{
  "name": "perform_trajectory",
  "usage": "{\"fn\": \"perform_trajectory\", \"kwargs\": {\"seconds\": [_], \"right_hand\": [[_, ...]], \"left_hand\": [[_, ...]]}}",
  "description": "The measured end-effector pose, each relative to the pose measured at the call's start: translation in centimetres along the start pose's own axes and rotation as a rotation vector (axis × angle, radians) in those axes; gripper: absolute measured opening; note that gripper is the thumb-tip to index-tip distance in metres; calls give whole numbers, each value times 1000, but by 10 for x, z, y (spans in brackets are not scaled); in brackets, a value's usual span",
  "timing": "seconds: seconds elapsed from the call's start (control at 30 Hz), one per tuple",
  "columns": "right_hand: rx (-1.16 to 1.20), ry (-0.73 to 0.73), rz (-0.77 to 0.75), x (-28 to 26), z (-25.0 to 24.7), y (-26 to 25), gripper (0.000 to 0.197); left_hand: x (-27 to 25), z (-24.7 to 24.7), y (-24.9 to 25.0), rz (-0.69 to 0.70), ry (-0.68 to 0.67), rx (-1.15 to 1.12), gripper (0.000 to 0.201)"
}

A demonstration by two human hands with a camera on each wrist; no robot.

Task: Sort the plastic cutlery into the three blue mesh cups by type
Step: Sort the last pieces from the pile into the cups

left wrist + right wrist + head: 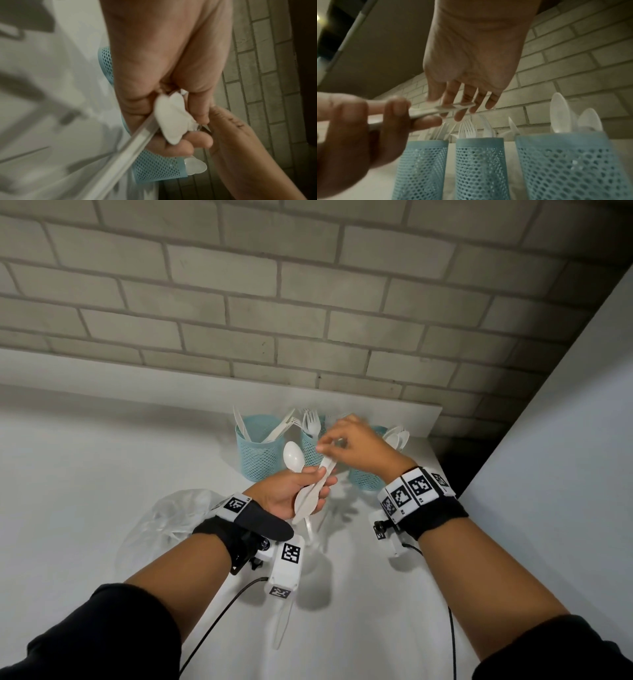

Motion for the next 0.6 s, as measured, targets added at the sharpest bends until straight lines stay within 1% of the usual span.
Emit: {"fn": "perform_trajectory", "kwargs": {"seconds": [0.03, 0.1, 0.2, 0.27, 0.3, 0.43, 0.47, 0.53, 0.6], "right_hand": [[33, -46, 11, 0, 3, 1, 19], [164, -79, 62, -3, 2, 3, 16], [220, -49, 109, -10, -4, 5, 21], [196, -34, 123, -14, -8, 8, 22], [187, -53, 126, -16, -8, 8, 22], [162, -228, 114, -21, -1, 5, 17], [129, -252, 114, -21, 0, 3, 17], [34, -256, 126, -21, -2, 1, 13], [-12, -210, 169, -22, -6, 4, 11]], "left_hand": [[-2, -1, 0, -6, 7, 15, 17], [-6, -5, 0, -20, 17, 41, 16], [-12, -15, 0, -35, 36, 77, 14], [-15, -21, 0, -28, 68, 106, 12], [-17, -23, 0, -25, 84, 117, 11], [-21, -18, 4, -7, 100, 194, 11], [-21, -17, 4, -4, 101, 208, 11], [-20, -15, 3, -2, 114, 203, 13], [-20, -15, 0, 0, 152, 177, 16]]}}
Point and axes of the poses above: each hand's wrist, its own x-axis towards the middle knuckle, its own z-axis out of the palm, y = z × x, the point moved 4 cm from there along x, towards the middle knuckle, and after that the axes turned 8 degrees about -y, right-handed, at the moved point
